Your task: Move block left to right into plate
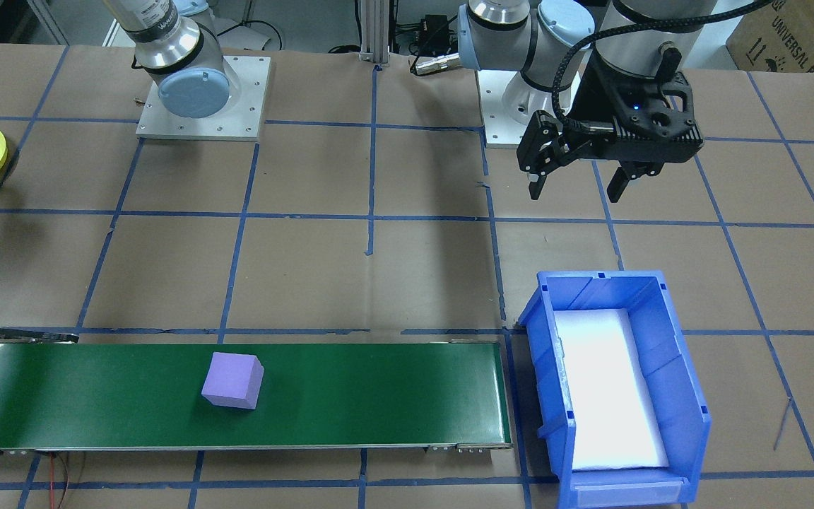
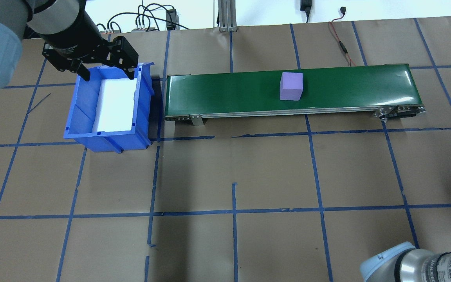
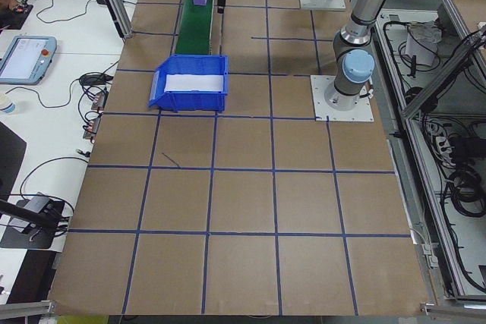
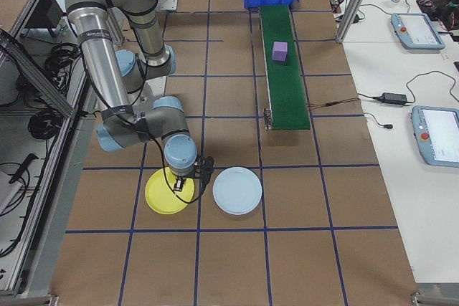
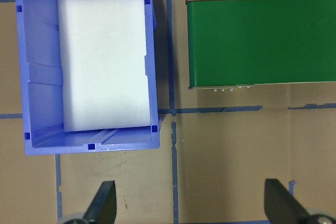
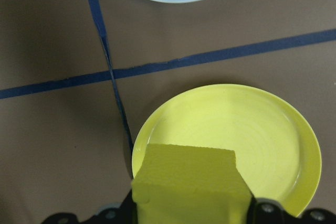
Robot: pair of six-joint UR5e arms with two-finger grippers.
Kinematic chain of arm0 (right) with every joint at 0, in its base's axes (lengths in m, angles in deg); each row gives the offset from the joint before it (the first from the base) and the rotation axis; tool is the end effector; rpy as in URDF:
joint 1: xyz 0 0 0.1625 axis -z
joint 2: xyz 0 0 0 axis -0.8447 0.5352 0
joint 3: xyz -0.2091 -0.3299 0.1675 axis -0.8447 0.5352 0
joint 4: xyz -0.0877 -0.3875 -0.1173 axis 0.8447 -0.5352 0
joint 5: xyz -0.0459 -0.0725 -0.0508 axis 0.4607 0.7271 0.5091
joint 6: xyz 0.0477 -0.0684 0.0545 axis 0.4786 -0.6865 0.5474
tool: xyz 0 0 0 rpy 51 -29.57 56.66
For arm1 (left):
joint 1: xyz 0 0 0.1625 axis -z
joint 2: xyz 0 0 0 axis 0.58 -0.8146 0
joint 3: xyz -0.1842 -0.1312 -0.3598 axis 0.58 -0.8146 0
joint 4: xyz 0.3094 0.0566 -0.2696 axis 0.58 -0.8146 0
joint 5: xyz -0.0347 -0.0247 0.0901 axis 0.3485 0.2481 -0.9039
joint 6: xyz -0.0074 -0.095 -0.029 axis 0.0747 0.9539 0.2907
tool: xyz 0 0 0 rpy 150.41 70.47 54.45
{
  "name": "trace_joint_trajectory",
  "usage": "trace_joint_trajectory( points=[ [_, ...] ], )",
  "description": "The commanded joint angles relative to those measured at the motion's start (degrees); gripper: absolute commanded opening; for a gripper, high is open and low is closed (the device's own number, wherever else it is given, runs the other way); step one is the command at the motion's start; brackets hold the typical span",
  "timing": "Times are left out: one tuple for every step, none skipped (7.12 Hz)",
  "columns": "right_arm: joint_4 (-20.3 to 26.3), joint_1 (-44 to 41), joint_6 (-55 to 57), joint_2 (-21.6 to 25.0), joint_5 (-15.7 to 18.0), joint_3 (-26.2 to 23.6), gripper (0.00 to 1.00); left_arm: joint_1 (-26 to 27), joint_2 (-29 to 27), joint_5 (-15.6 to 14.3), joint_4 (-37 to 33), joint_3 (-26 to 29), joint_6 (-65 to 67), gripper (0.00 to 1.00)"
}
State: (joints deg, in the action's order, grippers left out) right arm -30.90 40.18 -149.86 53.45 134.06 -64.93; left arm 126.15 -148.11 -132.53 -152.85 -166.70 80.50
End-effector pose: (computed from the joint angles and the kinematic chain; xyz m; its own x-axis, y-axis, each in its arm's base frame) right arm -0.4585 -0.2756 0.2698 -0.9712 0.1980 -0.1324 0.1759 0.9710 0.1619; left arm -0.1400 -0.5043 0.5141 -0.9998 0.0177 0.0040 0.0170 0.9909 -0.1334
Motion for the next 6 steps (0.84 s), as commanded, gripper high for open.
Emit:
trace_joint_trajectory(
  points=[
    [-0.1, 2.0, -0.1, -0.8, 0.3, -1.7, 0.26, 0.0, 0.0, 0.0, 0.0, 0.0, 0.0, 1.0],
    [-0.1, 2.6, -0.1, -0.9, 0.6, -2.0, 0.32, 0.0, 0.0, 0.0, 0.0, 0.0, 0.0, 1.0],
    [-0.2, 3.3, -0.1, -0.9, 1.5, -2.0, 0.41, 0.0, 0.0, 0.0, 0.1, 0.0, 0.0, 1.0],
    [-0.2, 3.3, -0.1, -0.9, 1.4, -1.9, 0.52, 0.0, 0.0, 0.0, 0.0, 0.0, -0.1, 1.0],
    [-0.2, 3.3, 0.0, -1.0, 0.9, -1.9, 0.82, 0.0, 0.0, 0.0, 0.1, 0.0, -0.1, 1.0],
    [-0.3, 3.4, 0.0, -0.9, 0.8, -1.6, 0.86, 0.0, 0.0, 0.0, 0.0, 0.0, -0.1, 1.0]
  ],
)
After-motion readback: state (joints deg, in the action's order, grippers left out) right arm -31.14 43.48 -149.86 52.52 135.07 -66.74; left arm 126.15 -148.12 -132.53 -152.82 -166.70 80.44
